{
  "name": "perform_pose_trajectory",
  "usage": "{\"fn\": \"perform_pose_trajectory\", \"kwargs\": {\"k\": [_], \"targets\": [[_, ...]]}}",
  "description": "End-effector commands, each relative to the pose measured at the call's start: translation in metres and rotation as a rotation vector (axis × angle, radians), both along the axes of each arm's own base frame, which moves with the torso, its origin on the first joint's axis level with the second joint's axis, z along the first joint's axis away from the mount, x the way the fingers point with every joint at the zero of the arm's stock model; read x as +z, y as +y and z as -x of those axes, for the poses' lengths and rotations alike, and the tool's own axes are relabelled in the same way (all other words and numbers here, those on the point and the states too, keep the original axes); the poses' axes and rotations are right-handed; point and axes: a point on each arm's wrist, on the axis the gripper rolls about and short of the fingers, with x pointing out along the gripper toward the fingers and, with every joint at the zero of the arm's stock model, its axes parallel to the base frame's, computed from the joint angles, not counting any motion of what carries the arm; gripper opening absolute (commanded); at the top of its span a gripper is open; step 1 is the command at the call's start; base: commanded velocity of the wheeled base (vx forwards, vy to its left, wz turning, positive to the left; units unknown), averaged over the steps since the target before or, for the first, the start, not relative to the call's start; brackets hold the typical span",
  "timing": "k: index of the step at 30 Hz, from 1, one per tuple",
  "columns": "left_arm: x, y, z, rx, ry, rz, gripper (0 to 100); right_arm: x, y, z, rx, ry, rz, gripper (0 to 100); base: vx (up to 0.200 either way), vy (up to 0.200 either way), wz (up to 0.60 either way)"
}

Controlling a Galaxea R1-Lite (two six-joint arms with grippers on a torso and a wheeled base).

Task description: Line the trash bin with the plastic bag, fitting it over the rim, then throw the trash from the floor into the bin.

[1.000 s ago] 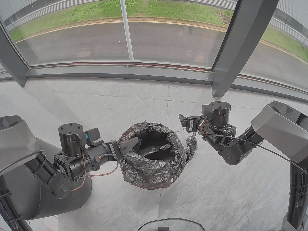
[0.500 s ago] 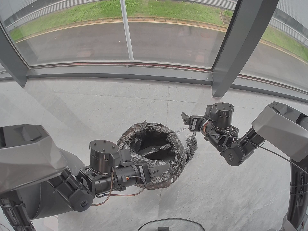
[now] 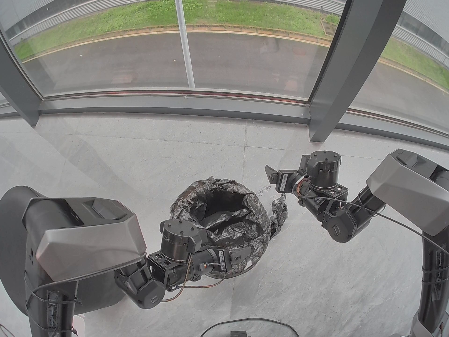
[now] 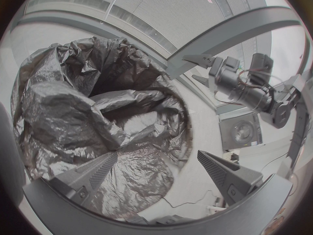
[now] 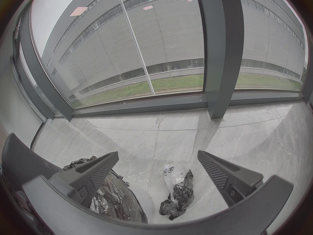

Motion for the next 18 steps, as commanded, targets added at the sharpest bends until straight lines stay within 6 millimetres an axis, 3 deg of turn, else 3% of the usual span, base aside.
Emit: {"fn": "perform_pose_trajectory", "kwargs": {"k": [1, 6, 10, 18], "targets": [[-0.026, -0.003, -0.006, 0.012, 0.010, -0.055, 100, -0.005, 0.001, -0.001, 0.010, 0.011, 0.005, 100, 0.000, 0.000, 0.00], [-0.024, -0.004, -0.007, 0.004, -0.030, -0.083, 100, -0.005, 0.000, 0.000, 0.012, 0.013, 0.005, 100, 0.000, 0.000, 0.00], [-0.007, -0.008, -0.015, 0.018, -0.092, -0.074, 100, -0.007, 0.000, 0.000, 0.012, 0.017, 0.008, 100, 0.000, 0.000, 0.00], [-0.018, -0.008, -0.012, -0.020, -0.087, -0.155, 100, -0.007, 0.000, 0.000, 0.011, 0.018, 0.011, 100, 0.000, 0.000, 0.00]]}}
